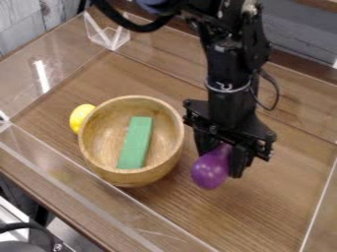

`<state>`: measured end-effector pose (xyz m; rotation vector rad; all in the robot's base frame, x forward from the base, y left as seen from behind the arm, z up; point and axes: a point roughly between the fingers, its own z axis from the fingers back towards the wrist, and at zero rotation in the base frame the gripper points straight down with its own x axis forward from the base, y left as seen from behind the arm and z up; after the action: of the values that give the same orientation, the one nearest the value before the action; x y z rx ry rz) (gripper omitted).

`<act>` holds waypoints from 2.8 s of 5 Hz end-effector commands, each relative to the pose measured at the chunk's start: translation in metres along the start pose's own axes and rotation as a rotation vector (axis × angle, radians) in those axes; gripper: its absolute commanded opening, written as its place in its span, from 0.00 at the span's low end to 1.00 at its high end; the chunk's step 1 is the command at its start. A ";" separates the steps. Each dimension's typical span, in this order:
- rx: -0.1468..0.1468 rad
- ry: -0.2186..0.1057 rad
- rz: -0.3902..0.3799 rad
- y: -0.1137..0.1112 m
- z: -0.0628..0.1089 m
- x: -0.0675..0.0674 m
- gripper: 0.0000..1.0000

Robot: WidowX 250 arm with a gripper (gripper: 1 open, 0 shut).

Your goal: Put the purple eggplant in the brown bowl

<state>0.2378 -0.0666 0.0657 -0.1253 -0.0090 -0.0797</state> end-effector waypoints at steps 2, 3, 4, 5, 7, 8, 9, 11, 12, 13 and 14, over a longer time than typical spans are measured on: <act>-0.009 -0.040 0.016 0.005 0.002 0.013 0.00; -0.011 -0.035 0.020 0.006 -0.002 0.013 0.00; -0.013 -0.030 0.025 0.008 -0.006 0.013 0.00; -0.015 -0.026 0.029 0.009 -0.008 0.013 0.00; -0.017 -0.021 0.037 0.010 -0.012 0.013 0.00; -0.017 -0.019 0.041 0.011 -0.013 0.013 0.00; -0.017 -0.018 0.045 0.012 -0.014 0.014 0.00; -0.018 -0.016 0.052 0.013 -0.015 0.014 0.00; -0.019 -0.014 0.056 0.014 -0.015 0.013 0.00; -0.019 -0.012 0.059 0.014 -0.014 0.013 0.00; -0.015 -0.015 0.063 0.018 -0.006 0.010 0.00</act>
<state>0.2412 -0.0506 0.0421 -0.1342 0.0442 -0.0163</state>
